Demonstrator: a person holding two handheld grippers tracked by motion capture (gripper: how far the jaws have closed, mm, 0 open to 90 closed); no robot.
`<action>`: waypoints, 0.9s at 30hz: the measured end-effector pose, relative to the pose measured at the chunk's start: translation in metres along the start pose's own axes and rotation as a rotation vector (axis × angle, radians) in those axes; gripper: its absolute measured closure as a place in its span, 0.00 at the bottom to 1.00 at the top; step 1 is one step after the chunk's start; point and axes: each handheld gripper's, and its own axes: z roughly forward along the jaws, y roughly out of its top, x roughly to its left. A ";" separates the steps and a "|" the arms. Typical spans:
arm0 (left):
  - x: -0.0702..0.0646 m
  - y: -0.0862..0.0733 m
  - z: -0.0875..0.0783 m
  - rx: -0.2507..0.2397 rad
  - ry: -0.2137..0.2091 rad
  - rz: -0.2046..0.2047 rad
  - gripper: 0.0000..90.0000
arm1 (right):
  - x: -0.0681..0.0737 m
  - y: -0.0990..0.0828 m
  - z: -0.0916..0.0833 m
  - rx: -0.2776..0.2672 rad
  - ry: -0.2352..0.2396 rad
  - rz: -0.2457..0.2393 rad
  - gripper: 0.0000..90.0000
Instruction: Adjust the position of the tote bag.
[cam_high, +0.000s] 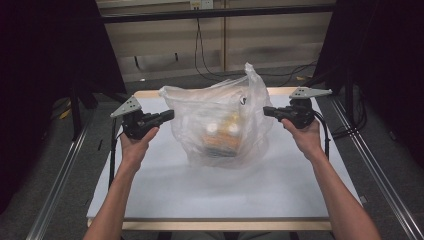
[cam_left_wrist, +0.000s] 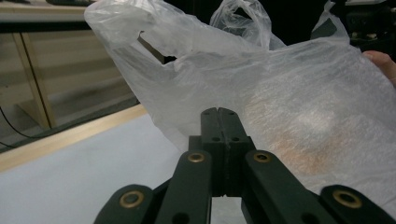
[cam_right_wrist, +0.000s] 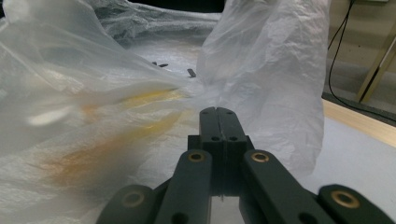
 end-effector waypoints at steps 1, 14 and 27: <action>-0.002 0.004 -0.002 -0.003 0.015 0.010 1.00 | 0.001 0.001 -0.003 -0.007 0.001 -0.002 1.00; -0.019 0.023 -0.021 -0.066 -0.004 0.064 1.00 | 0.013 0.014 -0.037 -0.086 0.034 -0.019 1.00; -0.040 0.040 -0.028 -0.079 -0.039 0.129 1.00 | 0.029 0.036 -0.054 -0.145 0.043 -0.072 1.00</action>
